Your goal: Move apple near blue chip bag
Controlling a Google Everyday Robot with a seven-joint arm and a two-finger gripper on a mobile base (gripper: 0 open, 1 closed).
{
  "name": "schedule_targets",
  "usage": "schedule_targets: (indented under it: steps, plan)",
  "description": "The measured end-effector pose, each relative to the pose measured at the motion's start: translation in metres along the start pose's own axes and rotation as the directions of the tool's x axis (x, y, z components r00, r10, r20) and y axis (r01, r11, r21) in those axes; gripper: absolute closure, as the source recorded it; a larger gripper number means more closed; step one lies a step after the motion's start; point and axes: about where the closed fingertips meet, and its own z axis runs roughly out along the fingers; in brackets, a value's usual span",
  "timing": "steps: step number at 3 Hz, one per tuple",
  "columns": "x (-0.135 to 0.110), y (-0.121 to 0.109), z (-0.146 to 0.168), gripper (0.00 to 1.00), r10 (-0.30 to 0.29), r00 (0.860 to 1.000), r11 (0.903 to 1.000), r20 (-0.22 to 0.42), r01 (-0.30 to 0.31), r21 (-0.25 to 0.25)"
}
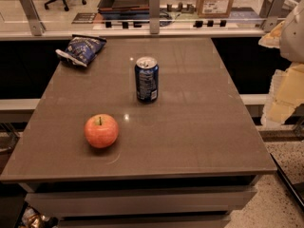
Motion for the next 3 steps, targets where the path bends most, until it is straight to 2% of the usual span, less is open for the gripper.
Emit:
schedule_targets:
  steps: [1,2,3]
  plan:
    - [0.0,0.0,0.0,0.0,0.0,1.0,1.0,0.0,0.0,0.0]
    - [-0.004,0.0,0.002,0.0,0.01,0.998,0.9998,0.067,-0.009,-0.015]
    - [-0.025,0.006,0.014,0.0,0.007,0.977,0.999,0.213,0.003,-0.045]
